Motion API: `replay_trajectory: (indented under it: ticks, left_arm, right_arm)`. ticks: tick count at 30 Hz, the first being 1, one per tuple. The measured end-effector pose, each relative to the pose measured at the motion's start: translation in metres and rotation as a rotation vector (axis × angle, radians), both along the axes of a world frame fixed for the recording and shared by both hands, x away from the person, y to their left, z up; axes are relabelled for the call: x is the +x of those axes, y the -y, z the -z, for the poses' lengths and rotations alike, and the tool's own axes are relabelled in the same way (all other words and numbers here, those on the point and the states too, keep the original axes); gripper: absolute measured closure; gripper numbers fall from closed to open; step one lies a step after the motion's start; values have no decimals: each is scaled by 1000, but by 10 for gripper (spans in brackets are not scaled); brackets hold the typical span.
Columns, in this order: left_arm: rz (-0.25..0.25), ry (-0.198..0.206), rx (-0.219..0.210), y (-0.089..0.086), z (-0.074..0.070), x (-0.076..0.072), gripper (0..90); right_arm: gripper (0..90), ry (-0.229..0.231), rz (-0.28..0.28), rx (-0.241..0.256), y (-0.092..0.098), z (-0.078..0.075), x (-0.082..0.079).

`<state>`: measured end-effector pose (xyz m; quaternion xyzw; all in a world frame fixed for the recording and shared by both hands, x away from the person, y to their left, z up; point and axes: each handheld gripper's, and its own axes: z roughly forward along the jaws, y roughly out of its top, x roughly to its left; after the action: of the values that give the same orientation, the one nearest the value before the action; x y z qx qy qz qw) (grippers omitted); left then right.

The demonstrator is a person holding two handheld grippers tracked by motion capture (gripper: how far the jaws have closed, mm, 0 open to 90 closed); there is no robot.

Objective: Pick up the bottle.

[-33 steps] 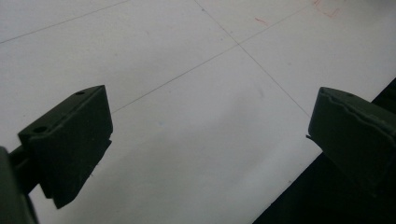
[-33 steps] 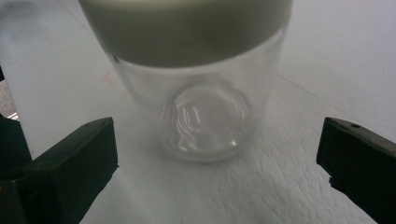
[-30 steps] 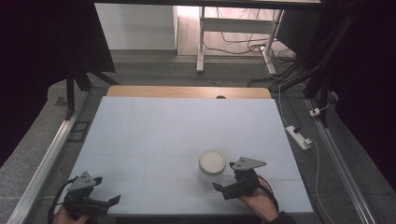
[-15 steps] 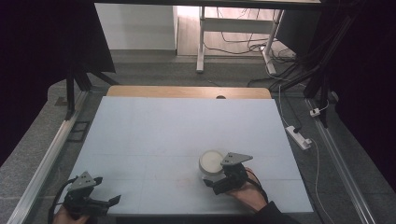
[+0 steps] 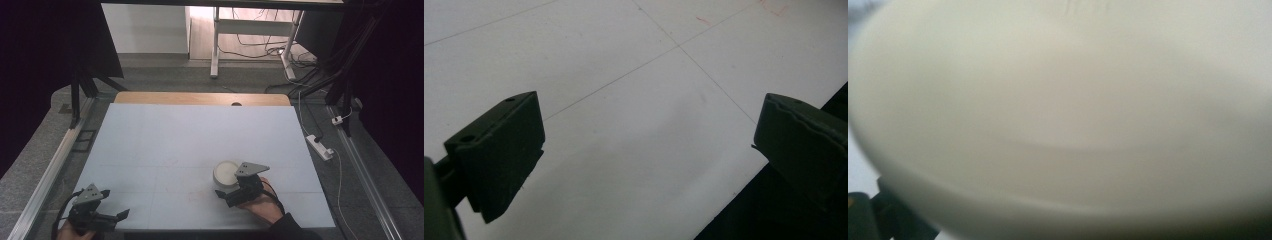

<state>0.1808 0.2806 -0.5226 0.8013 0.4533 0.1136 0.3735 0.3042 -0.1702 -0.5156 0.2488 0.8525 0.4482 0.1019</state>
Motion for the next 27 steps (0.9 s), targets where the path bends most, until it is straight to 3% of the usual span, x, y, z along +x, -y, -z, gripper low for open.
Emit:
replay_trajectory:
  ticks: [5, 12, 27]
  left_arm:
    - [0, 0, 0, 0, 0, 0, 10]
    - [2, -1, 1, 0, 0, 0, 10]
    - [1, 0, -2, 0, 0, 0, 10]
  right_arm:
    - [42, 3, -6, 6, 1, -1, 0]
    - [62, 57, -11, -8, 2, -2, -3]
    - [67, 81, -23, -11, 3, -7, -5]
